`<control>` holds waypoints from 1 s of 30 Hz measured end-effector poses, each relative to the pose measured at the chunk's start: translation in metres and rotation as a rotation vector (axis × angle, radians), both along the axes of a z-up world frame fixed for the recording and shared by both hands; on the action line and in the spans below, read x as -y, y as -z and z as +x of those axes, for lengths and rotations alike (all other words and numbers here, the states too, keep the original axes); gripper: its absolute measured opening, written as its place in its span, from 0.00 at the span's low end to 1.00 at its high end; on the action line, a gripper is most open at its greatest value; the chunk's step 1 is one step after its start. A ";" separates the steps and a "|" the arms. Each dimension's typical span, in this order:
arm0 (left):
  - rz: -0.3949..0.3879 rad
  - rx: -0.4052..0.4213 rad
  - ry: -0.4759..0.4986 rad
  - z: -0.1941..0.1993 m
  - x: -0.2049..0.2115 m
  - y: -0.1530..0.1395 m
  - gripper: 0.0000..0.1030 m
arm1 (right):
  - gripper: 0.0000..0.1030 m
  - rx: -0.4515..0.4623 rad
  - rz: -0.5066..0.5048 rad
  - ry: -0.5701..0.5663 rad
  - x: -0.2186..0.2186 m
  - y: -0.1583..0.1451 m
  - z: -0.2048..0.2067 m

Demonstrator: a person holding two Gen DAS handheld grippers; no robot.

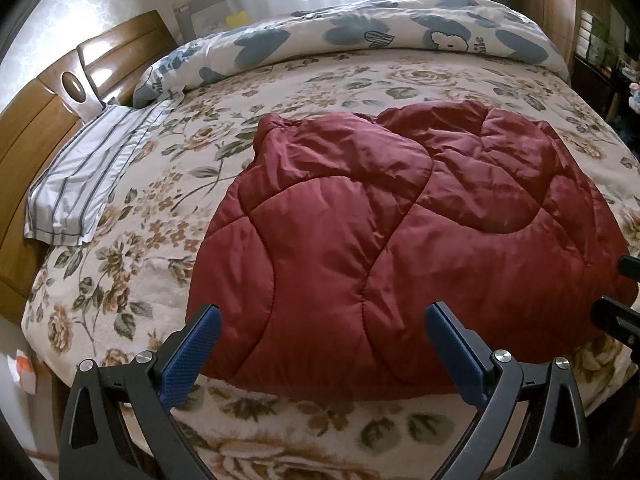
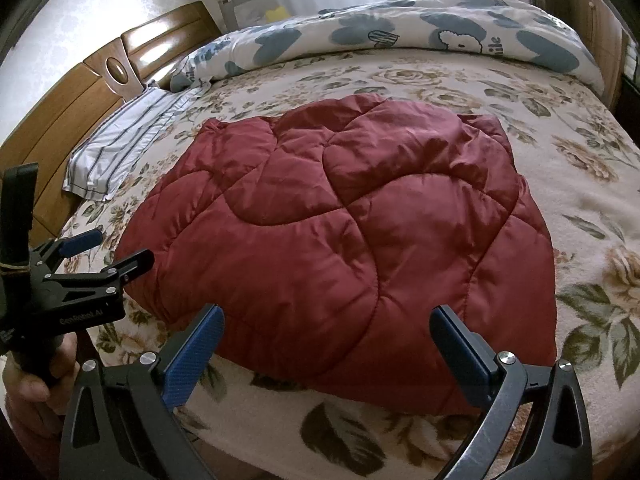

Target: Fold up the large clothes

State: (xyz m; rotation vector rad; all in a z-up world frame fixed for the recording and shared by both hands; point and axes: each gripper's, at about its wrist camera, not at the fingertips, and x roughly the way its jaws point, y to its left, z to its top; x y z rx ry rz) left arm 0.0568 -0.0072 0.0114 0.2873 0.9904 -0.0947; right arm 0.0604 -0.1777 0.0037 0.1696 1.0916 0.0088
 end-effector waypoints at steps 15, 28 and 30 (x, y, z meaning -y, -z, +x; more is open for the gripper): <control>-0.003 0.005 0.001 0.000 0.000 -0.001 0.99 | 1.00 0.005 0.003 0.002 0.000 0.000 0.001; -0.004 0.005 0.002 0.000 0.000 -0.001 0.99 | 1.00 0.005 0.004 0.002 0.001 0.000 0.002; -0.005 0.006 0.002 0.000 -0.001 -0.001 0.99 | 1.00 0.007 0.004 0.003 0.001 -0.001 0.001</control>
